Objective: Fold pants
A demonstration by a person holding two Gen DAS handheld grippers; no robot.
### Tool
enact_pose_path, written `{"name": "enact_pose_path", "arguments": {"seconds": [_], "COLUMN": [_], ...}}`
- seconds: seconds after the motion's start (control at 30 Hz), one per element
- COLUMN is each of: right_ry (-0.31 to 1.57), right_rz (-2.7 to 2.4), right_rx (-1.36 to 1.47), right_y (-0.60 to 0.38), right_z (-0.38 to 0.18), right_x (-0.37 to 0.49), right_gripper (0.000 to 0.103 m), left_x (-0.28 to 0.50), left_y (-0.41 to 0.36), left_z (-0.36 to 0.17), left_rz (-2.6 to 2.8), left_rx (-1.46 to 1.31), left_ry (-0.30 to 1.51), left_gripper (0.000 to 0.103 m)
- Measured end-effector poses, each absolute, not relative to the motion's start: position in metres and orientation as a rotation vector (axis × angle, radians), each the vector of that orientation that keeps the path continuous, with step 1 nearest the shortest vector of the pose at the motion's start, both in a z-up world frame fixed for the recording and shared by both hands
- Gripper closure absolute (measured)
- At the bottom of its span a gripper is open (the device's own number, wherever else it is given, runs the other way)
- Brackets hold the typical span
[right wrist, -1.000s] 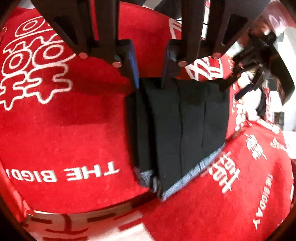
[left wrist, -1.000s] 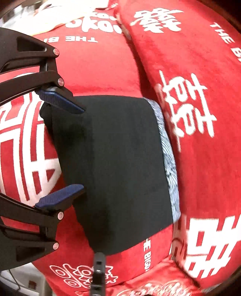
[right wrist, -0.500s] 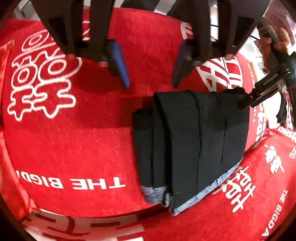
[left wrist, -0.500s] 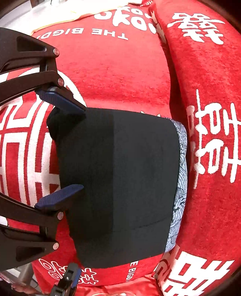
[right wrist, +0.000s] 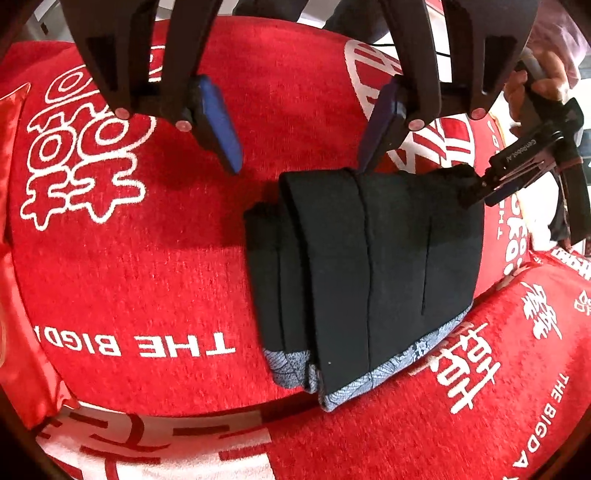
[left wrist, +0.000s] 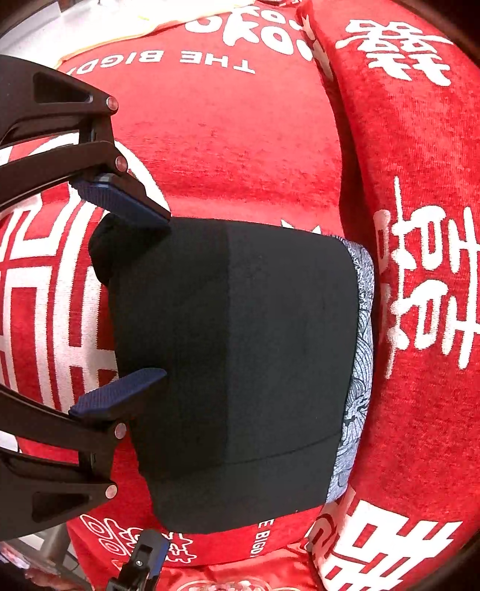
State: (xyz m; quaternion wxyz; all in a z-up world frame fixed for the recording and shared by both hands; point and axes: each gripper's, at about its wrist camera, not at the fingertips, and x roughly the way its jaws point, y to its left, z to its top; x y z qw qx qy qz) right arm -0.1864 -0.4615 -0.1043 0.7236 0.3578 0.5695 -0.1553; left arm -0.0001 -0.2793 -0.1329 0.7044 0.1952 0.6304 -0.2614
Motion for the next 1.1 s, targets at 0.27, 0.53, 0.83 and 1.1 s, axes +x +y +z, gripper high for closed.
{"name": "enact_pose_path", "arguments": {"seconds": [0.27,0.53,0.83,1.1], "right_ry": [1.243,1.219,1.210,1.168], "right_rz": [-0.354,-0.357,-0.366,-0.328], "right_rx": [0.834,0.849,0.876,0.946], "right_y": [-0.464,-0.474,-0.490,-0.509], "right_z": [-0.110,-0.111,-0.117,-0.122], "right_x": [-0.192,-0.197,-0.200,-0.196], "right_gripper": [0.024,0.019,0.019,0.019], "left_x": [0.004,0.018,0.033,0.056], "left_y": [-0.277,-0.271,-0.274,-0.271], "left_z": [-0.130,-0.134,-0.138,-0.150], "left_rz": [-0.601,-0.567,-0.554,-0.569], "left_rx": [0.395,0.388,0.367,0.297], "left_ry": [1.394,1.401,1.407,1.460], "left_gripper": [0.000,0.000,0.000,0.000]}}
